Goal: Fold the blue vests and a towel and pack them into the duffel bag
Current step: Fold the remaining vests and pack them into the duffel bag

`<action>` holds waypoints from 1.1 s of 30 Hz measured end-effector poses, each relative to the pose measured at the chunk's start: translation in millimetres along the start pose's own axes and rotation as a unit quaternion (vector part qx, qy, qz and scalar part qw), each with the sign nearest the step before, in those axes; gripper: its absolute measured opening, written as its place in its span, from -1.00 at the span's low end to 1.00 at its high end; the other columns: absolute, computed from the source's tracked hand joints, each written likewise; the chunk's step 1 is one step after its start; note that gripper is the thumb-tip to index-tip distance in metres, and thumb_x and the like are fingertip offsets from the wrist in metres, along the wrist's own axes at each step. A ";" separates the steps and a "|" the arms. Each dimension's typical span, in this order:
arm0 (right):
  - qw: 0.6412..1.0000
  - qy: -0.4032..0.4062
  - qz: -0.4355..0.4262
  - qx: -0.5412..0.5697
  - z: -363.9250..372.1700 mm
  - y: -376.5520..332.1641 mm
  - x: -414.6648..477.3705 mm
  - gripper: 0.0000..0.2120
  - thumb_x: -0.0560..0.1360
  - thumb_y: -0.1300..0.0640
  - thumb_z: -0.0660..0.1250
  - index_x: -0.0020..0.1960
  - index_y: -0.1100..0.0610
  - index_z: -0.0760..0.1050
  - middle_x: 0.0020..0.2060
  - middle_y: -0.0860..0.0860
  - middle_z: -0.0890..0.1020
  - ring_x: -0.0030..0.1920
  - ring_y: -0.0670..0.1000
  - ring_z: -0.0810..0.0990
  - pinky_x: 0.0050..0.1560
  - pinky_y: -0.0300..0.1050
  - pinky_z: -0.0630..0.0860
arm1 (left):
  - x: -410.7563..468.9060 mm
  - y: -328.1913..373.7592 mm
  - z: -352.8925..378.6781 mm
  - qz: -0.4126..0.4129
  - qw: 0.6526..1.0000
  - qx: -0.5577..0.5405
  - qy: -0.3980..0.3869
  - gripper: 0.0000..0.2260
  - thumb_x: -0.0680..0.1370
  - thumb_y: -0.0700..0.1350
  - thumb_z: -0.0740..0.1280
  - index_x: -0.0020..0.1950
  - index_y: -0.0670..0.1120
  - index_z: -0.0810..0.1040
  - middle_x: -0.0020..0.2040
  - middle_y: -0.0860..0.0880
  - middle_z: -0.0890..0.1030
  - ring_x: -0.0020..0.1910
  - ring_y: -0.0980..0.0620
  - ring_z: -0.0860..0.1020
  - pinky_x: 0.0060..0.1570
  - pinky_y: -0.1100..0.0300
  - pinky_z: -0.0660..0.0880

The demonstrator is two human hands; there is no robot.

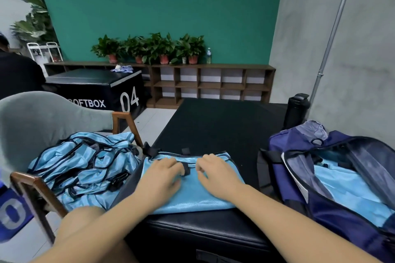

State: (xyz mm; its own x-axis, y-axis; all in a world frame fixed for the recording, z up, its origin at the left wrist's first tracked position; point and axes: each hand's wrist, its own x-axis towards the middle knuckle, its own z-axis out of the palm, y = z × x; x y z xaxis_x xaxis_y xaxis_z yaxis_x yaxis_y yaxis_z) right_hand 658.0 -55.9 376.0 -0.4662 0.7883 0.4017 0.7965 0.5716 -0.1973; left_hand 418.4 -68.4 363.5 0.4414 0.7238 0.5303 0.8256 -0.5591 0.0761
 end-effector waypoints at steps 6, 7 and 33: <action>1.000 0.006 -0.011 0.004 26.7 3.5 -6.5 -0.88 0.64 -0.01 0.19 -0.04 -0.01 0.40 -0.08 -0.14 0.41 -0.02 -0.04 0.35 0.10 -0.16 0.31 | -2.7 -12.8 19.2 -0.093 0.984 -0.106 -0.109 -0.75 0.56 0.14 0.27 0.20 0.20 0.60 0.15 0.25 0.56 0.18 0.15 0.54 0.21 0.07 0.54; 1.000 -0.003 -0.016 -0.002 26.7 3.8 -6.8 -0.87 0.65 -0.04 0.17 0.01 -0.01 0.42 -0.04 -0.15 0.42 0.02 -0.04 0.36 0.14 -0.15 0.31 | -2.9 -15.0 19.8 -0.089 0.983 -0.104 -0.121 -0.68 0.57 0.15 0.25 0.30 0.22 0.58 0.27 0.27 0.56 0.28 0.16 0.53 0.31 0.09 0.51; 0.990 -0.099 0.085 -0.044 23.6 2.1 -4.5 -0.36 0.71 -0.31 -0.04 0.73 -0.10 0.08 0.73 -0.06 0.04 0.72 -0.02 -0.06 0.69 -0.03 -0.17 | -41.8 -48.1 -9.4 -0.396 0.912 -0.108 -0.013 -0.63 0.53 0.22 0.45 0.10 0.03 0.40 0.05 0.05 0.46 0.07 -0.08 0.51 0.07 -0.07 0.50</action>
State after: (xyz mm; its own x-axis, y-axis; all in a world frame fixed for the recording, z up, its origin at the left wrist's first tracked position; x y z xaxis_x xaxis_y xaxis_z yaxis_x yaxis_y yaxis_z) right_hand 652.8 -52.9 352.6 -0.3817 0.9058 0.1838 0.8965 0.4112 -0.1648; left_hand 357.0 -75.5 345.6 -0.2524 0.9431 0.2163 0.8018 0.0788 0.5924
